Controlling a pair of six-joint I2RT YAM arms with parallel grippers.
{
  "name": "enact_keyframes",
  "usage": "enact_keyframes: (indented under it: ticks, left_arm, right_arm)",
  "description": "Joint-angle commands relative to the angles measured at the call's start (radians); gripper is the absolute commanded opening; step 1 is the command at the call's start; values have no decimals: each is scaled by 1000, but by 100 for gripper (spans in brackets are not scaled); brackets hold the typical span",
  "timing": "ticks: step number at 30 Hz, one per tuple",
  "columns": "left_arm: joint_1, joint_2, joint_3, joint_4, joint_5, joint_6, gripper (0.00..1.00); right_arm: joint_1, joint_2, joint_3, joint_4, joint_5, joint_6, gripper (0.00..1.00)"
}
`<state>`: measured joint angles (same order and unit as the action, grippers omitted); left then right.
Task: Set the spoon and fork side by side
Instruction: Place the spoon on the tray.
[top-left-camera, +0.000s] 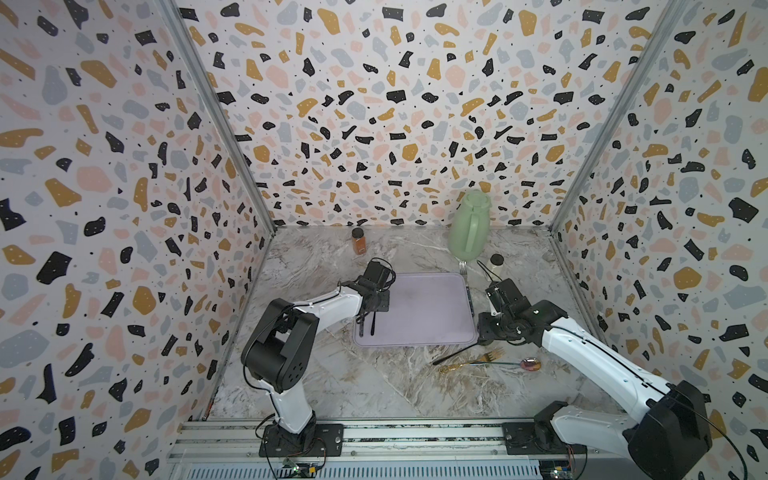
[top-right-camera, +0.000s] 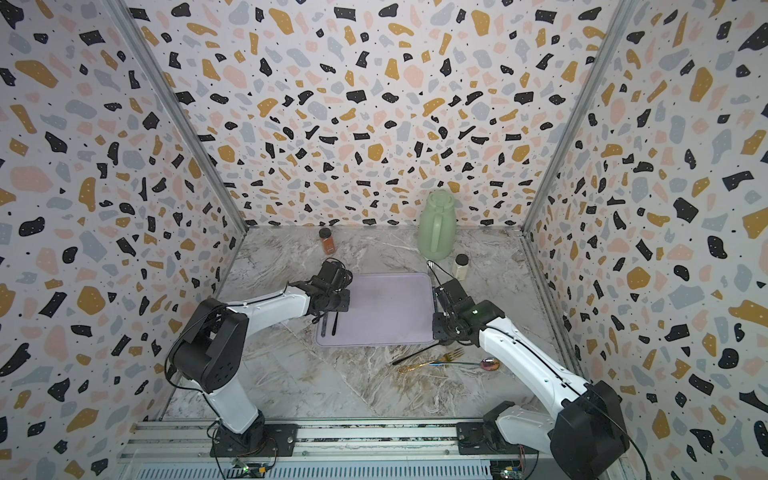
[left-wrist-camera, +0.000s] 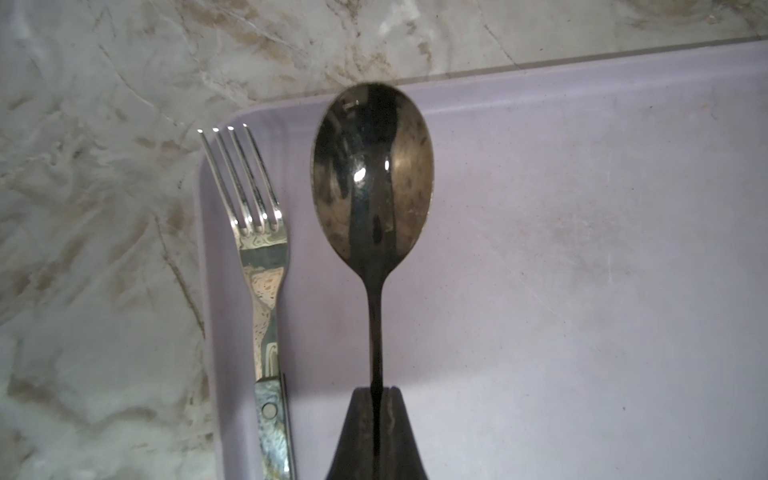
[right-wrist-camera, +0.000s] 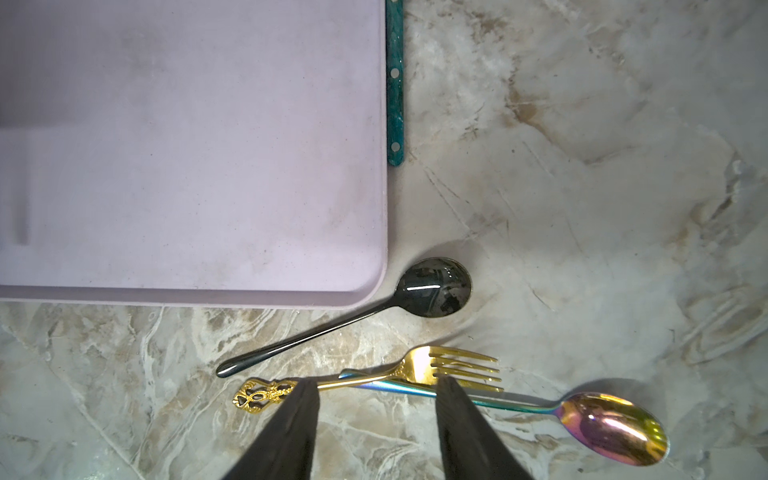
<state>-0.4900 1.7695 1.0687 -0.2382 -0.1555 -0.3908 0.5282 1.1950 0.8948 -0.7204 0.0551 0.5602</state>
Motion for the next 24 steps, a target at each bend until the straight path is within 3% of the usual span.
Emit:
enact_keyframes:
  ticks: [1,20,22,24]
  left_arm:
    - [11,9,21,40,19,-24,0]
    - [29,65,29,3,20,-55,1]
    - [28,57,64,-46,-8,-44,24]
    - [25,23,99,-106,-31,-29,38]
  right_arm:
    - [-14,4,-8,-25,-28,-21,51]
    - [-66,28,8,-24,-92,-48,49]
    - [-71,27,9,-25,-99,-52,50]
    - [-78,29,14,-25,-106,-56,51]
